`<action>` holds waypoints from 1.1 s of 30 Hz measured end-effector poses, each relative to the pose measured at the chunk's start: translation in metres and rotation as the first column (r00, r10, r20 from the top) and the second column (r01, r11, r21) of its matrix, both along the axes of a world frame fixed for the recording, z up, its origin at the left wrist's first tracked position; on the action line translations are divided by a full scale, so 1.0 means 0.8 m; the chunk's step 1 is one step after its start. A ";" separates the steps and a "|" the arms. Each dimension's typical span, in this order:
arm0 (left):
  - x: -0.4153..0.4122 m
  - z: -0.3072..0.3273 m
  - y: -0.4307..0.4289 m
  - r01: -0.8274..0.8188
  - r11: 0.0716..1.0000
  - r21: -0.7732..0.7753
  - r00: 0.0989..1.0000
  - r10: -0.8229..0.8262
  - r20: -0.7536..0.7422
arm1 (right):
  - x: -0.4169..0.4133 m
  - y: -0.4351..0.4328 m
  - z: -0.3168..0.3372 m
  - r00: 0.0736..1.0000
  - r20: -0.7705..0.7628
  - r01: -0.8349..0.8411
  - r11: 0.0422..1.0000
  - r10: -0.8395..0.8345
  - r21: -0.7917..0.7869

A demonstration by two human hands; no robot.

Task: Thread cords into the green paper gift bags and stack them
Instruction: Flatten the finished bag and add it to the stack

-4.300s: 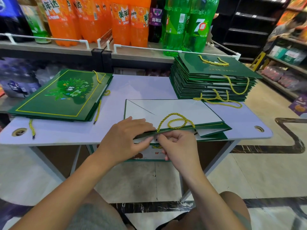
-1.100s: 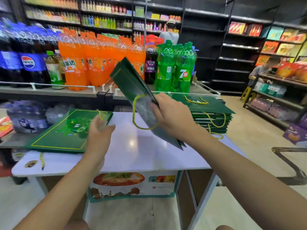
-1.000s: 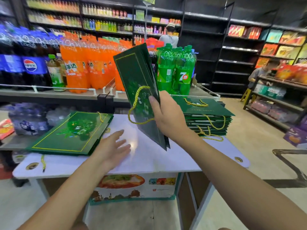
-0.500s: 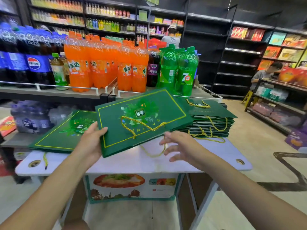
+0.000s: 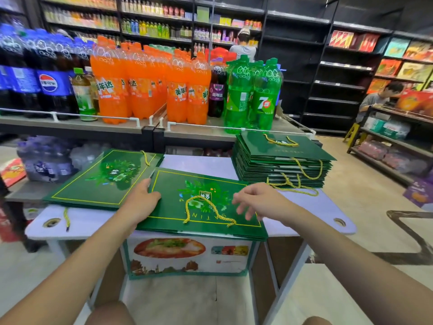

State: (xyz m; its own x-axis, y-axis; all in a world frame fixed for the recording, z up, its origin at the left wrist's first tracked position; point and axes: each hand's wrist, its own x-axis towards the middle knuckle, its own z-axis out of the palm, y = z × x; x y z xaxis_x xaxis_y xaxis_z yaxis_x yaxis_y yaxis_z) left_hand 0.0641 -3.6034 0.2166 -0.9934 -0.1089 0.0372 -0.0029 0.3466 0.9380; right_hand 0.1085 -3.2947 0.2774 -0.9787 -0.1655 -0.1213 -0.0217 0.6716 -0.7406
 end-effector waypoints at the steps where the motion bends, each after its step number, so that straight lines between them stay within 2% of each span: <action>1: 0.000 -0.001 0.003 0.006 0.992 -0.125 1.000 -0.010 -0.029 | -0.007 -0.006 -0.011 0.994 -0.106 0.025 0.998 -0.020 0.051; 2: -0.001 -0.005 0.006 0.010 0.953 -0.301 0.998 -0.030 -0.061 | -0.014 -0.011 -0.022 0.977 -0.213 0.033 0.990 -0.003 0.136; 3: 0.000 -0.009 0.010 0.017 0.876 -0.482 0.993 -0.070 -0.092 | -0.021 -0.015 -0.034 0.955 -0.293 0.027 0.973 0.043 0.231; 5: 0.005 -0.011 0.026 -0.016 0.693 -0.721 0.970 -0.165 -0.180 | -0.032 -0.023 -0.055 0.929 -0.351 0.027 0.925 0.117 0.380; 8: 0.000 -0.007 0.051 0.044 0.535 -0.844 0.940 -0.308 -0.146 | -0.047 -0.034 -0.070 0.945 -0.306 0.044 0.877 0.119 0.478; 13: -0.021 -0.022 0.065 0.206 0.386 -0.899 0.957 -0.272 0.103 | -0.059 -0.040 -0.091 0.969 -0.213 0.026 0.806 0.125 0.591; 18: -0.023 -0.037 0.067 0.255 0.365 -0.896 0.956 -0.236 0.176 | -0.063 -0.039 -0.103 0.976 -0.173 0.005 0.783 0.131 0.622; 23: -0.024 -0.046 0.067 0.235 0.366 -0.900 0.959 -0.235 0.155 | -0.070 -0.039 -0.111 0.981 -0.125 -0.023 0.738 0.145 0.674; 33: -0.024 -0.051 0.068 0.203 0.388 -0.899 0.964 -0.241 0.113 | -0.072 -0.039 -0.115 0.980 -0.132 -0.017 0.726 0.148 0.688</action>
